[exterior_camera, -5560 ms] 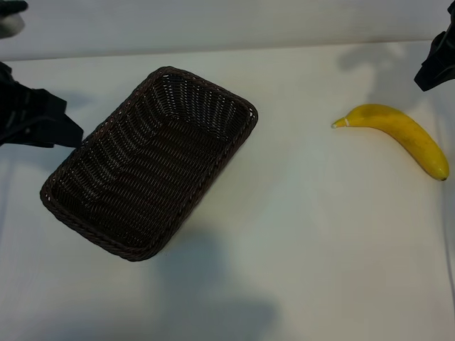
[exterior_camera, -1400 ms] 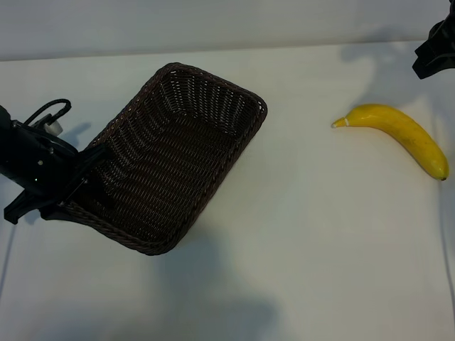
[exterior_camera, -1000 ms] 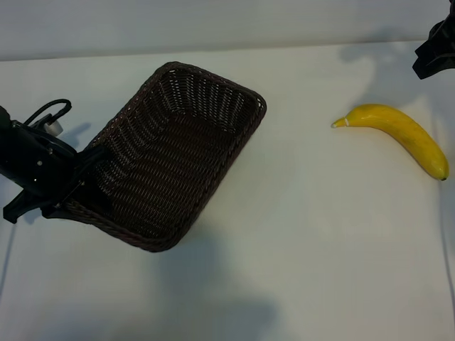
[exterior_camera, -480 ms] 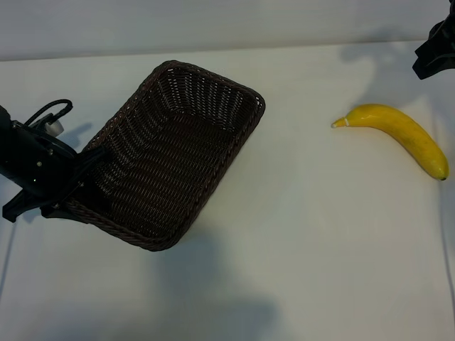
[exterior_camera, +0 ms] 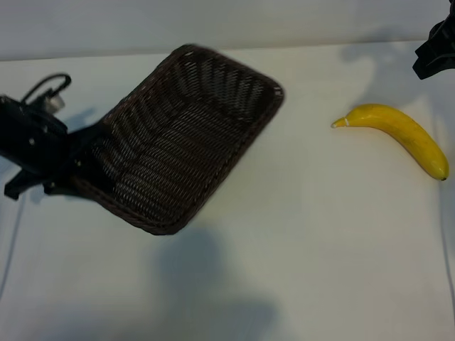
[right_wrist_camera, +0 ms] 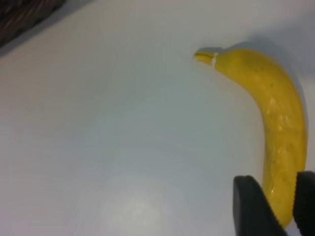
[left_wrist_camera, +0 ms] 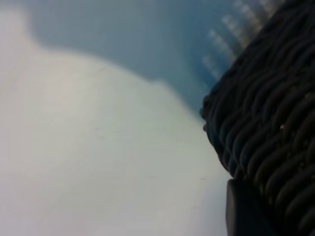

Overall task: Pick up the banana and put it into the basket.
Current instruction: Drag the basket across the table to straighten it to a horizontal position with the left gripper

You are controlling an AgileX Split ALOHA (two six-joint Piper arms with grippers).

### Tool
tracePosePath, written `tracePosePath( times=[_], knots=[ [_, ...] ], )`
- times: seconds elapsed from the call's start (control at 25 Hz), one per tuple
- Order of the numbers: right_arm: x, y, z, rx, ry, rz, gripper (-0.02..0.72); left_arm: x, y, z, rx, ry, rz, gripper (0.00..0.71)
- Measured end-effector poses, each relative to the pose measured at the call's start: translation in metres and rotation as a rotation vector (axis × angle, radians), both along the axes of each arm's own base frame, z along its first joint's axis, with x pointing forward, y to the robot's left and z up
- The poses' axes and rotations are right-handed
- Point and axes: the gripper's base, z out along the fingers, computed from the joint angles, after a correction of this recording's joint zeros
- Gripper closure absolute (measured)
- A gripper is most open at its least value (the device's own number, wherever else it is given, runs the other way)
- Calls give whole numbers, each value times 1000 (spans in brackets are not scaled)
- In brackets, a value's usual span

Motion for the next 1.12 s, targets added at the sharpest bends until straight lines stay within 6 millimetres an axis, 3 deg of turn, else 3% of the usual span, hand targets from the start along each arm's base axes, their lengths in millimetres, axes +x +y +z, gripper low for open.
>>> tracePosePath(
  times=[0.24,0.44,1.12],
  knots=[
    [0,0,0,0,1,0,451,3,-3,48,-32,-80,-61,407],
    [0,0,0,0,1,0,451,2,-3,74,-36,-142,-77,407],
    [-1,0,0,0,9,3,451,-1,-4,79,-36,-204,-238,407]
  ],
)
